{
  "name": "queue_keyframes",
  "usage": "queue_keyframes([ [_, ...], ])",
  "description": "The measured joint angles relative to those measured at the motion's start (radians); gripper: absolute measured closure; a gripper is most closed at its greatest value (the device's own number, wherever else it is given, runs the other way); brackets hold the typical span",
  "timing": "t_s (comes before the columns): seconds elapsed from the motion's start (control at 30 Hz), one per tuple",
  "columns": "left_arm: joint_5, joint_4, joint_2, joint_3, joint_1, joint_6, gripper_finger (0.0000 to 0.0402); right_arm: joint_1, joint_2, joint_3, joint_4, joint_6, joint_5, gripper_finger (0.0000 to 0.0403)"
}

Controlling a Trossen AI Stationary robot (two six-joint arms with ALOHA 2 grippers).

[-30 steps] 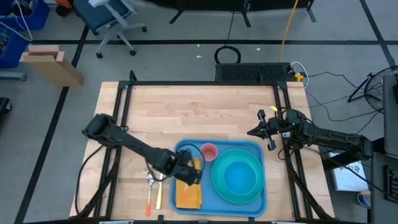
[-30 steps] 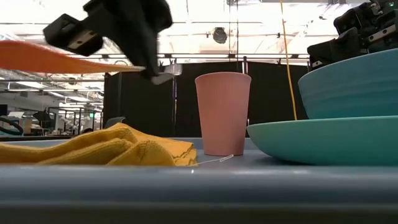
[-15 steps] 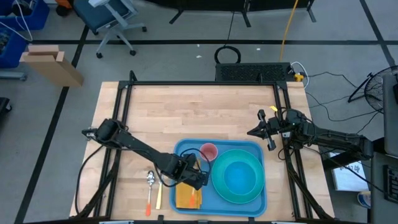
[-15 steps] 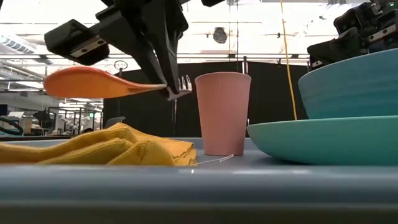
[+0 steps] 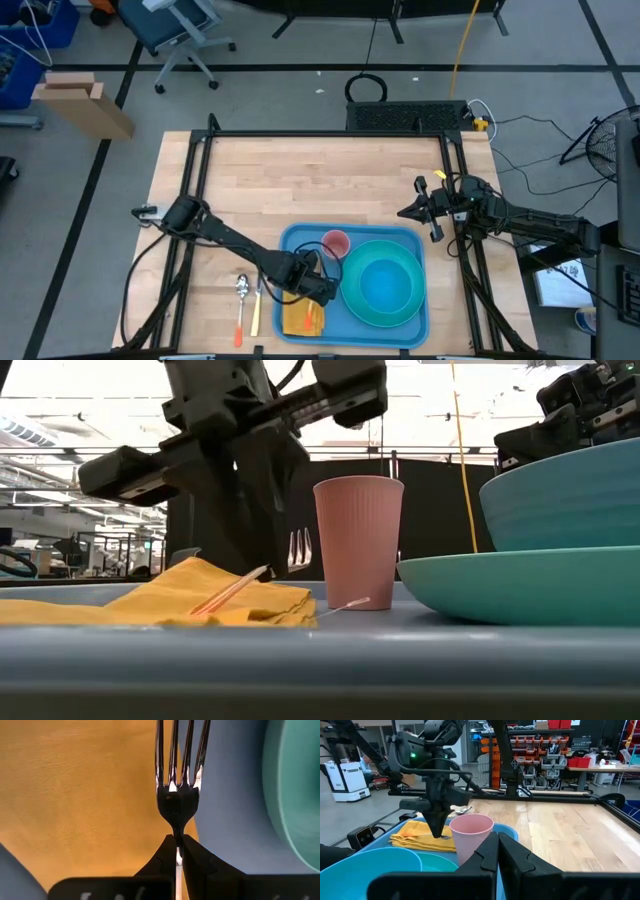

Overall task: Set up tray
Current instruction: Put the orange fork on top of the yellow napkin, then put the orange spoon on top of the yellow napkin to the left of the orange fork

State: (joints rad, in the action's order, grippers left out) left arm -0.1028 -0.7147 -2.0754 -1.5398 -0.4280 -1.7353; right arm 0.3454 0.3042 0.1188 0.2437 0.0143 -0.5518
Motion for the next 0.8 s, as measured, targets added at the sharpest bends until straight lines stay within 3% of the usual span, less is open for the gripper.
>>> queue_keyframes([
  [0.27, -0.008, -0.007, 0.0, 0.0, 0.009, 0.005, 0.0389, 0.0, 0.0, 0.0, 0.003, 0.0, 0.0, 0.0403],
  [0.57, -0.03, -0.007, 0.0, 0.0, 0.009, 0.001, 0.0326, 0.0, 0.0, 0.0, 0.005, 0.0, 0.0, 0.0403],
  [0.8, -0.023, -0.007, 0.001, 0.0, 0.009, 0.034, 0.0316, 0.0, 0.0, 0.0, 0.006, 0.0, 0.0, 0.0403],
])
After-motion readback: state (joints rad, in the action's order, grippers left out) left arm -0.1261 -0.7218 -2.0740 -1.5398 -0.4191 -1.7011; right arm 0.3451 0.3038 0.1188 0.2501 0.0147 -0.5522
